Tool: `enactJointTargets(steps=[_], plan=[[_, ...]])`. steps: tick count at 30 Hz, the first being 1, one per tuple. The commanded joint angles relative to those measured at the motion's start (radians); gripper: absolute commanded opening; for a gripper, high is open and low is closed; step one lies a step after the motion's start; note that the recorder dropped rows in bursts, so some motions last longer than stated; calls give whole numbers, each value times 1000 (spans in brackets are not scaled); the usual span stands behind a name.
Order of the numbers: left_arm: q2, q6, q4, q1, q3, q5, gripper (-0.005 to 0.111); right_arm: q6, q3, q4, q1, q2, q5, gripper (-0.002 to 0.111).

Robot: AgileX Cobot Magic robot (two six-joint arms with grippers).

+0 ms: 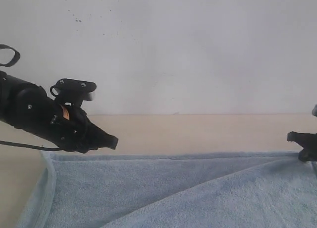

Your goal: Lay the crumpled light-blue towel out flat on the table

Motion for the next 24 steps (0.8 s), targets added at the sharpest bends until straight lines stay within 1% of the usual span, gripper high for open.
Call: enactJointTargets(steps=[1,3,5,7,9,10,12,17,20,24], plan=[[49,60,-5,-5,2,-54,23,5,-85,29,14,-57,245,0],[93,102,-5,-5,2,-95,26,3,-88,32,44,-111,268,0],[152,144,5,-5,2,-117,25,1,-88,23,79,-153,285,0],[188,147,35,8,2,-102,19,1,-88,-3,113,-176,303,0],[197,147,73,37,2,-68,7,1,-79,-21,144,-177,332,0],[197,147,127,54,2,-44,4,1,-64,-35,161,-177,352,0],[197,147,201,96,2,23,4,51,-43,-39,180,-177,430,0],[197,67,199,205,2,65,4,73,-31,-51,189,-179,568,0],[197,48,195,247,2,69,4,73,-31,-58,189,-179,599,0],[194,26,195,290,2,98,4,75,-31,-64,189,-179,598,0]])
